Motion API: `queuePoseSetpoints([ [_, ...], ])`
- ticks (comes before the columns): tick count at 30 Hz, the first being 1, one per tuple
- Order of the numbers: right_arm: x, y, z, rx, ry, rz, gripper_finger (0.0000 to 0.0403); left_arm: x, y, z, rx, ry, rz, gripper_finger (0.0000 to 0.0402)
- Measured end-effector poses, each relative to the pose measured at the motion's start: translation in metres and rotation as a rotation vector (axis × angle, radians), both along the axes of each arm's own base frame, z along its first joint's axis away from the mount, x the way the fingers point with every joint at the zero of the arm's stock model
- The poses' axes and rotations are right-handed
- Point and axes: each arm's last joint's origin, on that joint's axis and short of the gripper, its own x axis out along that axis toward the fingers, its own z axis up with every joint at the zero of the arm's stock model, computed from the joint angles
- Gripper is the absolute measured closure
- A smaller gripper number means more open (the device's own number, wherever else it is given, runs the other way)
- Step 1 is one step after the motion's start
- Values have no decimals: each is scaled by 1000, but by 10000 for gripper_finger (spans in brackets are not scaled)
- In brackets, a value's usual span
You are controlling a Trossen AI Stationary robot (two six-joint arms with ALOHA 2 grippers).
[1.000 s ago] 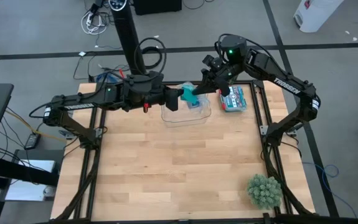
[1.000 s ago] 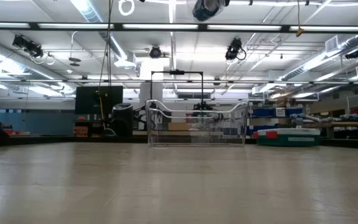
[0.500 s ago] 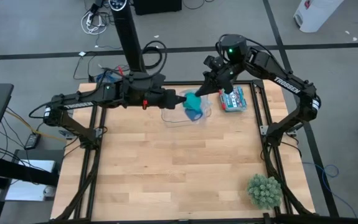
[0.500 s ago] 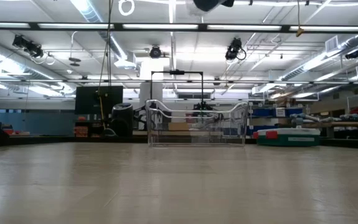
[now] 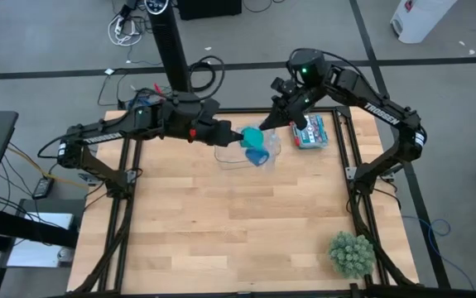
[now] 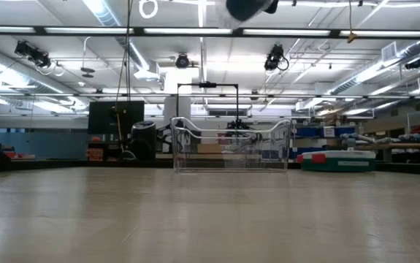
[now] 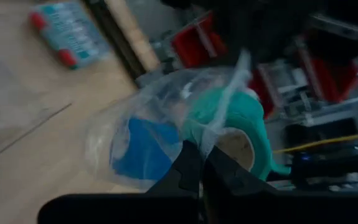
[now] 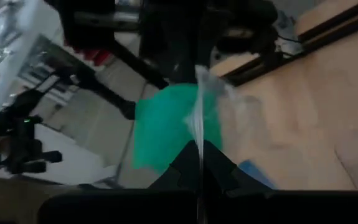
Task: Roll bandage
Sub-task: Put the sky blue bandage into the transparent zip bag
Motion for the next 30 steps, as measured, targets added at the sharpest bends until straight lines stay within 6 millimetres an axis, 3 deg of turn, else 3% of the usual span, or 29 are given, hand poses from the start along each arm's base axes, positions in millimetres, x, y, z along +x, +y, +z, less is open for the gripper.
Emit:
queuePoseSetpoints([
  [3, 2, 1, 1, 25, -42, 78, 403, -1, 8, 0, -21, -4, -20, 395],
  [6, 4, 4, 6, -36, -53, 2, 403, -2, 10, 0, 0, 1, -13, 395],
  [9, 9, 5, 10, -23, -139, 82, 403, -3, 13, -4, -2, 35, -5, 395],
  [12, 11, 10, 17, -51, -177, 52, 403, -3, 14, -2, 6, 22, -3, 395],
  [15, 12, 12, 16, -46, -206, 145, 403, -3, 16, -1, 8, 14, -2, 395],
  [17, 12, 14, 14, -75, -170, 71, 403, -3, 17, -2, 11, 18, 6, 394],
  [20, 18, 15, 15, -62, -256, 232, 403, -3, 19, -1, 13, 5, 7, 394],
  [23, 24, 14, 10, -67, -194, 115, 403, -4, 20, -2, 12, 21, 16, 394],
  [26, 33, 14, 7, -15, -244, 262, 403, -3, 22, -2, 12, 18, 20, 394],
  [28, 37, 14, 3, -16, -180, 142, 403, -4, 22, -2, 14, 22, 26, 394],
  [30, 38, 14, 4, 11, -205, 222, 403, -3, 22, -3, 12, 23, 25, 394],
])
